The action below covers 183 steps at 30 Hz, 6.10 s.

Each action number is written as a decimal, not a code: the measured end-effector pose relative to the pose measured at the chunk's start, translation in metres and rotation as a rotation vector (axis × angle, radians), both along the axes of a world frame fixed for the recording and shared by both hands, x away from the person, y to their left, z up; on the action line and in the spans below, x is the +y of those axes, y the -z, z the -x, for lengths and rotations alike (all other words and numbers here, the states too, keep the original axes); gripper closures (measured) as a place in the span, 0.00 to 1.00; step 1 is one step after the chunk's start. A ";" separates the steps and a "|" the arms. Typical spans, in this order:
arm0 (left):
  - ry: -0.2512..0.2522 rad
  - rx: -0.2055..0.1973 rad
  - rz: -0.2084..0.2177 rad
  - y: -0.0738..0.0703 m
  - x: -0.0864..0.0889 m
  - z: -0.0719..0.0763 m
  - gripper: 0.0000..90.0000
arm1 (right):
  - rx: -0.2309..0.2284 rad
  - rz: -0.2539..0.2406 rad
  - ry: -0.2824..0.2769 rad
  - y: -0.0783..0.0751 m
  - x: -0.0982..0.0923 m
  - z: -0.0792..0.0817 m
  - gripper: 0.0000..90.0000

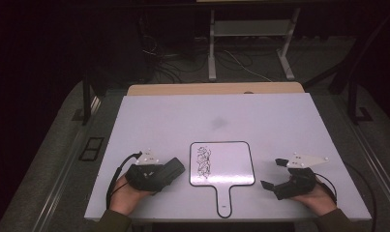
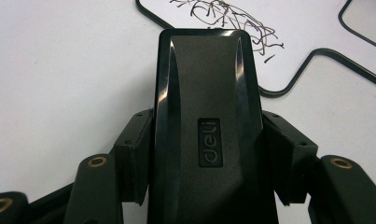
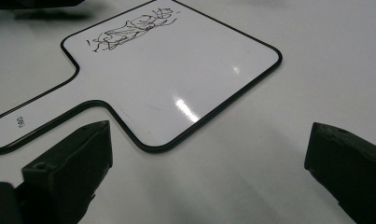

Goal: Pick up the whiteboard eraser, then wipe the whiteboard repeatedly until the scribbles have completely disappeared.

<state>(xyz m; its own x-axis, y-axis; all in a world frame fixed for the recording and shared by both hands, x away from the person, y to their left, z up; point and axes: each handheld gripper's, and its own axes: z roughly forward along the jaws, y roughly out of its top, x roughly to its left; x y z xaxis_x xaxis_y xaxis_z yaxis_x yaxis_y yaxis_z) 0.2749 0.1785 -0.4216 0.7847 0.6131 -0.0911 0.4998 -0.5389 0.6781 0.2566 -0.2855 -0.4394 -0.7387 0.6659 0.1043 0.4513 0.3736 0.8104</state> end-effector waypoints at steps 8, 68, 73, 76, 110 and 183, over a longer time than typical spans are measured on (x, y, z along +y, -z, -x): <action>-0.001 -0.002 0.011 -0.004 0.000 0.000 0.44 | 0.000 -0.004 0.001 0.000 0.000 0.000 0.00; 0.046 -0.031 0.011 -0.026 -0.053 -0.055 0.44 | 0.004 -0.023 0.003 0.000 0.000 0.000 0.00; 0.067 -0.028 0.002 -0.026 -0.062 -0.063 0.44 | 0.005 -0.025 0.003 0.000 0.000 0.000 0.00; 0.084 -0.031 0.002 -0.025 -0.068 -0.067 0.44 | 0.004 -0.025 0.003 0.000 0.000 0.000 0.00; 0.122 -0.010 -0.099 0.003 -0.111 -0.112 0.44 | 0.004 -0.023 -0.008 0.001 0.001 0.000 0.00; 0.070 -0.035 -0.193 0.007 -0.112 -0.114 0.44 | 0.003 -0.026 -0.005 0.000 0.001 -0.001 0.00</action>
<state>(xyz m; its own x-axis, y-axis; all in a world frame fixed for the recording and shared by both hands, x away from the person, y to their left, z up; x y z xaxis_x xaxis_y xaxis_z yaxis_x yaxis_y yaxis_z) 0.3886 0.0667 -0.4289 0.8267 0.5604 0.0509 0.4346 -0.6933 0.5748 0.2575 -0.2846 -0.4398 -0.7417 0.6592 0.1239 0.4522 0.3550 0.8182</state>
